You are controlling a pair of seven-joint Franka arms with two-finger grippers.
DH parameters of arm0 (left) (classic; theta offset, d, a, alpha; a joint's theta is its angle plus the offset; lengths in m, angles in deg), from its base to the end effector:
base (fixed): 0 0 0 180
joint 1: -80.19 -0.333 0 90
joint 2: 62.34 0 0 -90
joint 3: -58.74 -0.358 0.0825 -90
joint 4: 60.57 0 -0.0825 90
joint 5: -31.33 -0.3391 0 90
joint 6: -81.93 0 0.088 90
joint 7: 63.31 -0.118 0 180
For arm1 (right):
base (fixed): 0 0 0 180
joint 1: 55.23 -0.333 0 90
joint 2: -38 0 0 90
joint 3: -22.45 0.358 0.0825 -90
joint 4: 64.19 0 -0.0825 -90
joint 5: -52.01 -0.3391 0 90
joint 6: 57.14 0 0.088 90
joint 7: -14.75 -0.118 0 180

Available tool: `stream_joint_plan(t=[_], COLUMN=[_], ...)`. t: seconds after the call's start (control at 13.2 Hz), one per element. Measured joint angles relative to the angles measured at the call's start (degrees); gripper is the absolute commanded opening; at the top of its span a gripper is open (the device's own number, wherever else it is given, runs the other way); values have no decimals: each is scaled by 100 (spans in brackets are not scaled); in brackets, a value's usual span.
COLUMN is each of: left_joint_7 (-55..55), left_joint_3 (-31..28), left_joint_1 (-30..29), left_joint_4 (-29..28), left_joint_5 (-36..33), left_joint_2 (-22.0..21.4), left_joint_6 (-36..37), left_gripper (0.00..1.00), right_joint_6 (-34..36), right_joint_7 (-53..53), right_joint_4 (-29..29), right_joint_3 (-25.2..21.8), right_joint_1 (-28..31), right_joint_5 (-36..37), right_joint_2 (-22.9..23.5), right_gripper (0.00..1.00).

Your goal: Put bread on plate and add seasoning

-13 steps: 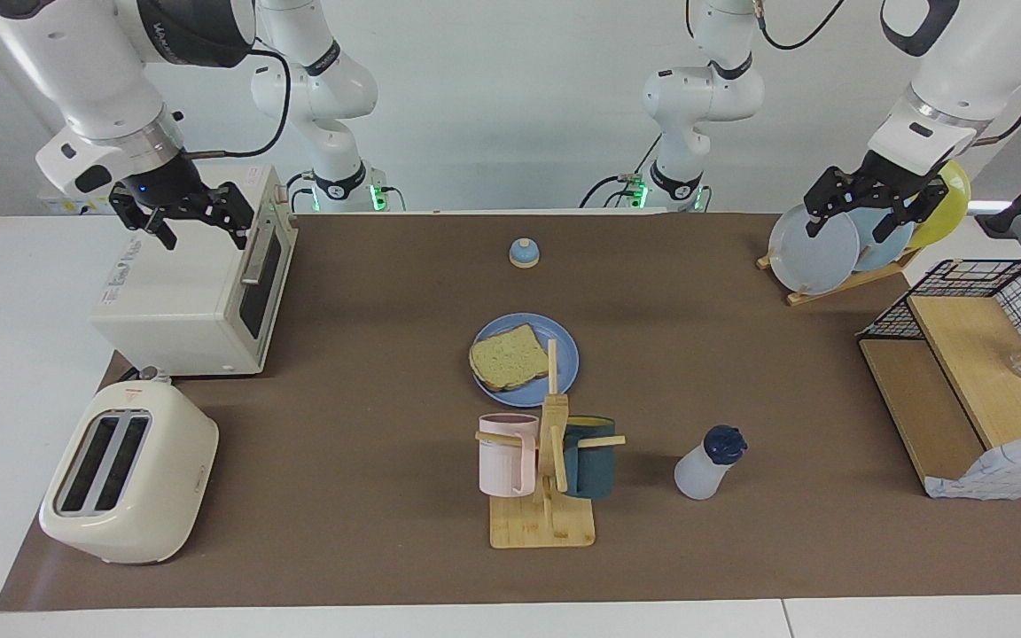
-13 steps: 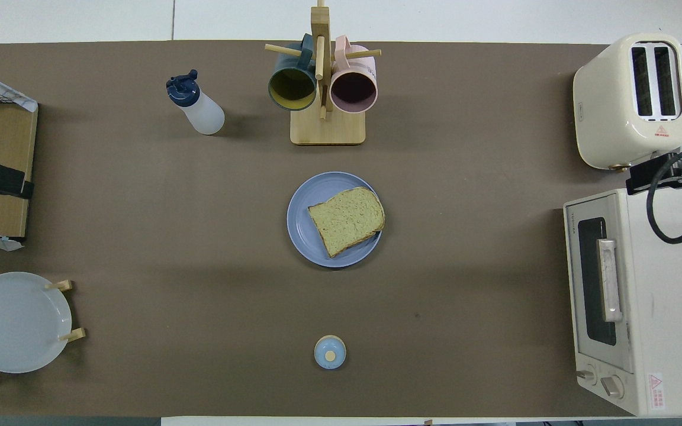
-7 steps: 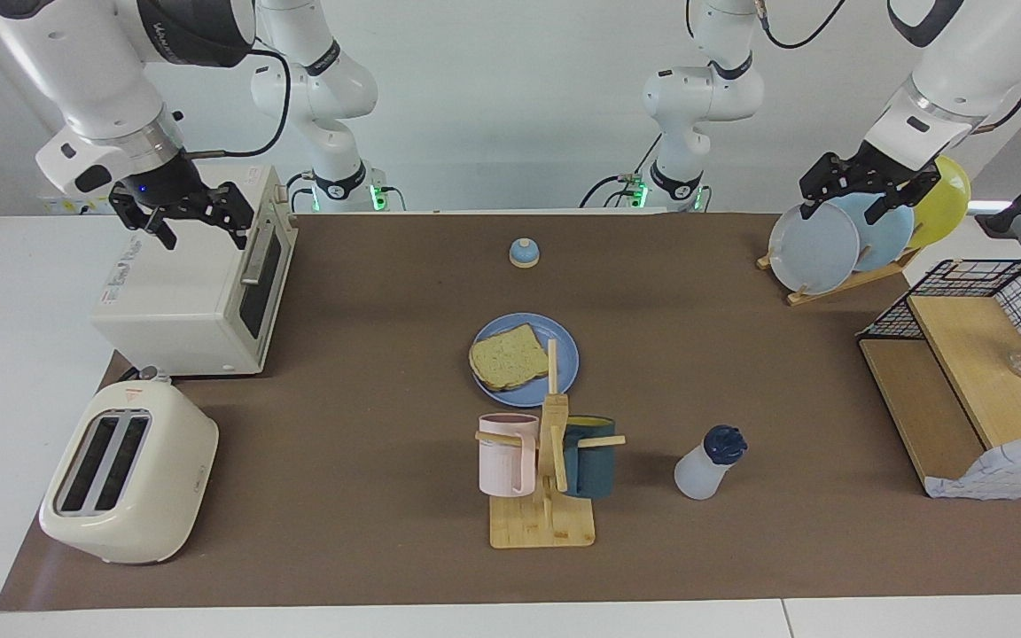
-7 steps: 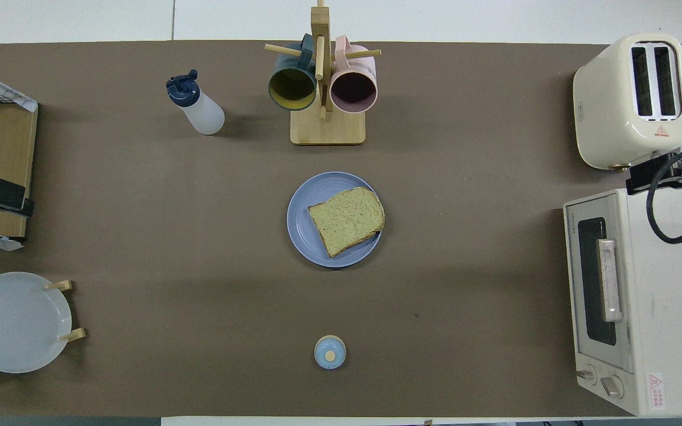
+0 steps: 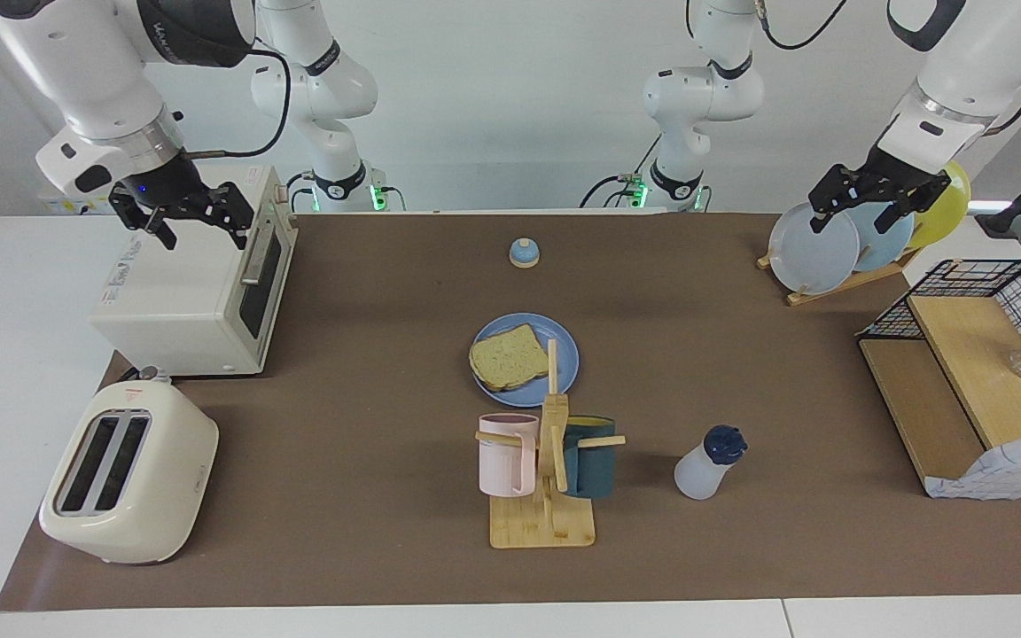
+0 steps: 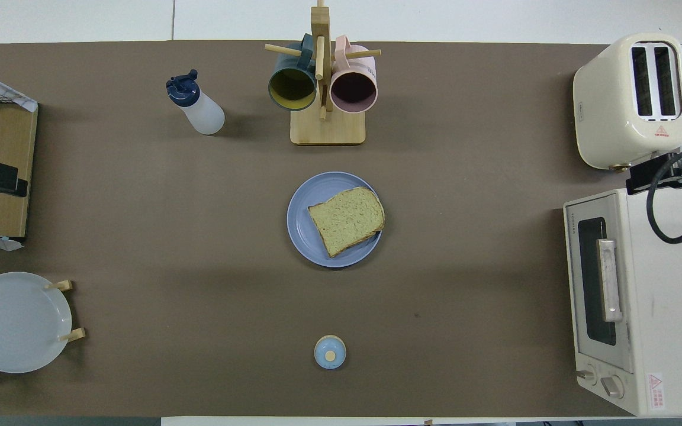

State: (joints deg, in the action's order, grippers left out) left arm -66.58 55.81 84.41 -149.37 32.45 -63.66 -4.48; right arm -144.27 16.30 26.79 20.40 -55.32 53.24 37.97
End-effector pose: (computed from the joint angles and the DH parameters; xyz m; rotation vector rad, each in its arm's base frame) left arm 0.4950 -0.0132 0.6705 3.1179 -0.1258 -0.0286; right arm 0.5023 -0.0198 0.6443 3.1204 -0.0117 -0.1050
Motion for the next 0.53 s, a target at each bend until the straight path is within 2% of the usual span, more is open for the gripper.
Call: stream_joint_plan(t=[0.53], left_joint_7=[-21], left_joint_3=[13], left_joint_1=[-23], left_joint_4=[-10], left_joint_5=[-175], left_joint_2=[3], left_joint_6=[-30], left_gripper=[100], right_joint_6=[0], right_joint_7=[0], right_joint_4=[0], right_joint_3=[0], right_joint_1=[0], right_joint_5=[0], right_joint_2=[0], right_gripper=[100])
